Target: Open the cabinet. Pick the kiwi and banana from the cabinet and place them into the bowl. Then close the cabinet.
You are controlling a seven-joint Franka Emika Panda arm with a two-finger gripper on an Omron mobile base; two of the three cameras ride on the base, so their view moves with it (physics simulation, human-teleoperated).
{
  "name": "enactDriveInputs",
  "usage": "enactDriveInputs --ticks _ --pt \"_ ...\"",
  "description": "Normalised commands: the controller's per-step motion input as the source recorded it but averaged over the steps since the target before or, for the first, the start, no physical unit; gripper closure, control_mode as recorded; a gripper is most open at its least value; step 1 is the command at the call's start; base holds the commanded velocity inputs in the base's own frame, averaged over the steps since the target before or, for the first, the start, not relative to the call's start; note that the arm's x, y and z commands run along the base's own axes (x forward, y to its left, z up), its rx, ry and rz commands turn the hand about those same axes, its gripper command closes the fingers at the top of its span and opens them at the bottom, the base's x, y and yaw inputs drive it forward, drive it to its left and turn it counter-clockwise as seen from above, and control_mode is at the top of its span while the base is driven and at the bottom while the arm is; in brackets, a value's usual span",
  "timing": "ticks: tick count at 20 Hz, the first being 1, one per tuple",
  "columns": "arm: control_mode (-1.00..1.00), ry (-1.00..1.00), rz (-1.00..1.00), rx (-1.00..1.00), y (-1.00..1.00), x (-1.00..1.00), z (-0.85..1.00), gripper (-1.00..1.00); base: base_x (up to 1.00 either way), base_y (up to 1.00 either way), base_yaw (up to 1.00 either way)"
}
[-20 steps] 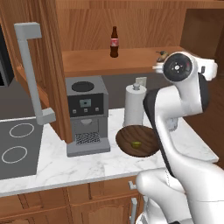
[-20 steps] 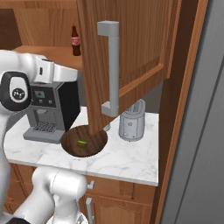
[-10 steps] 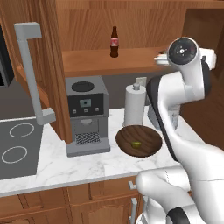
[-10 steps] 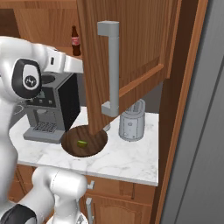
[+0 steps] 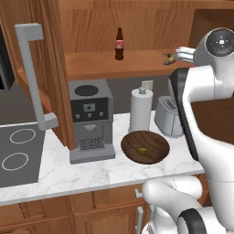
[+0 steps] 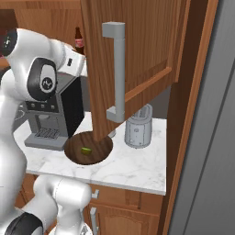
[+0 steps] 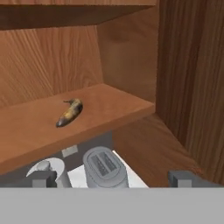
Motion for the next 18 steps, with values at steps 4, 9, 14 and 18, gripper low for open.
enactDriveInputs --ticks 4,9,14,18 --pt "-1.00 0.00 0.03 0.18 -0.18 0.17 0.00 -1.00 0.00 0.00 0.00" --pt "-1.00 0.00 0.03 0.17 -0.12 0.25 0.00 -1.00 0.00 0.00 0.00" --pt "-1.00 0.00 0.00 0.14 -0.01 0.38 0.00 -1.00 0.00 0.00 0.00" --pt "-1.00 0.00 0.01 0.11 0.00 0.45 0.00 -1.00 0.00 0.00 0.00"
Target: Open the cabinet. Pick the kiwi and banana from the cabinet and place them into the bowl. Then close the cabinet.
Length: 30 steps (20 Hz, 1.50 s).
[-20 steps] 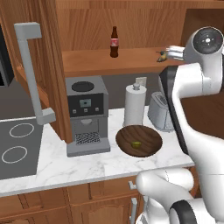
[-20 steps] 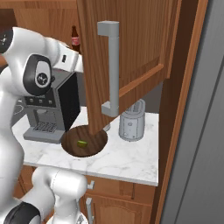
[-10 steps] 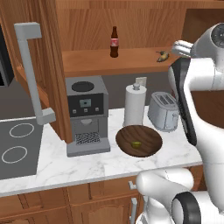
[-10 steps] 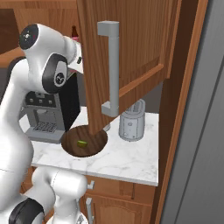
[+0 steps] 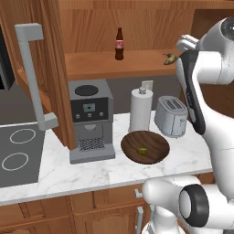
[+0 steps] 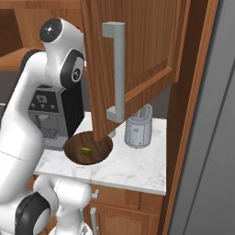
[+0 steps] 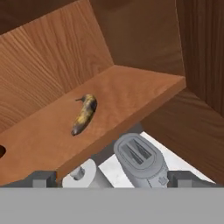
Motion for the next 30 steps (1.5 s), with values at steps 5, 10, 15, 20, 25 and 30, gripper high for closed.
enactDriveInputs --ticks 5,10,15,20,25,30 --pt "-1.00 0.00 0.02 0.07 0.00 0.50 0.00 -1.00 0.00 0.00 0.00" --pt "-1.00 0.00 0.02 -0.01 0.00 0.28 -0.09 -1.00 0.00 0.00 0.00" --pt "-1.00 0.00 0.04 -0.04 0.00 0.28 -0.18 -1.00 0.00 0.00 0.00" --pt "-1.00 0.00 0.05 -0.02 0.00 0.41 -0.21 -1.00 0.00 0.00 0.00" --pt "-1.00 0.00 0.04 -0.03 0.00 0.53 -0.22 -1.00 0.00 0.00 0.00" --pt "-1.00 0.01 0.04 -0.03 -0.01 0.52 -0.21 -1.00 0.00 0.00 0.00"
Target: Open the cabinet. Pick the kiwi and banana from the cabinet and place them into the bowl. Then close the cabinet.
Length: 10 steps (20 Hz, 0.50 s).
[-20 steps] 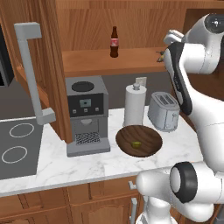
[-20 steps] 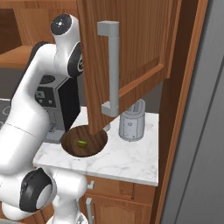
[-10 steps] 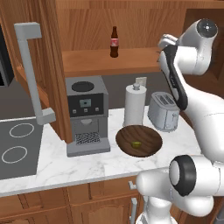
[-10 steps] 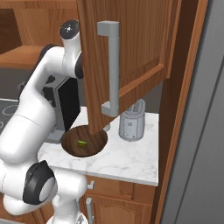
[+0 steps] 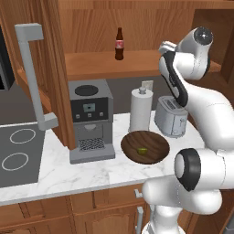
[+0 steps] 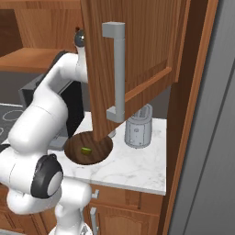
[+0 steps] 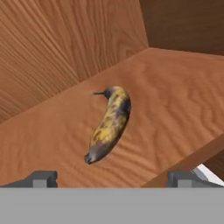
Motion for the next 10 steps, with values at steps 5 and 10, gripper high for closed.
enactDriveInputs --ticks 5,10 --pt "-1.00 0.03 0.00 0.00 -0.11 0.39 -0.09 -1.00 0.00 0.00 0.00" --pt "-1.00 0.06 0.00 0.00 -0.10 0.36 -0.01 -1.00 0.00 0.00 0.00"
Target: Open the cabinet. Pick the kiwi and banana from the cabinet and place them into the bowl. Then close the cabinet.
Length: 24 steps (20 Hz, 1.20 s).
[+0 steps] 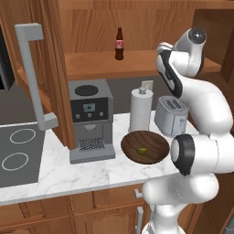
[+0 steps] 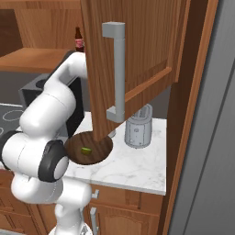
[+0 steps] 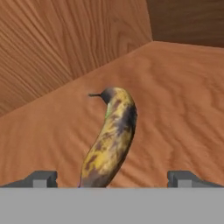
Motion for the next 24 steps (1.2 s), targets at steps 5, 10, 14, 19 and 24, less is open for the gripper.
enactDriveInputs --ticks 5,10,14,19,24 --pt "-1.00 0.08 0.00 0.00 -0.02 0.35 0.00 -1.00 0.00 0.00 0.00" --pt "-1.00 0.06 0.00 -0.03 0.00 0.39 -0.10 -1.00 0.00 0.00 0.00" --pt "-1.00 0.00 0.00 -0.12 0.00 0.25 -0.38 -1.00 0.00 0.00 0.00" --pt "-1.00 0.00 0.00 -0.15 0.00 0.22 -0.50 1.00 0.00 0.00 0.00" --pt "-1.00 0.00 0.00 -0.10 0.00 0.01 -0.46 1.00 0.00 0.00 0.00"
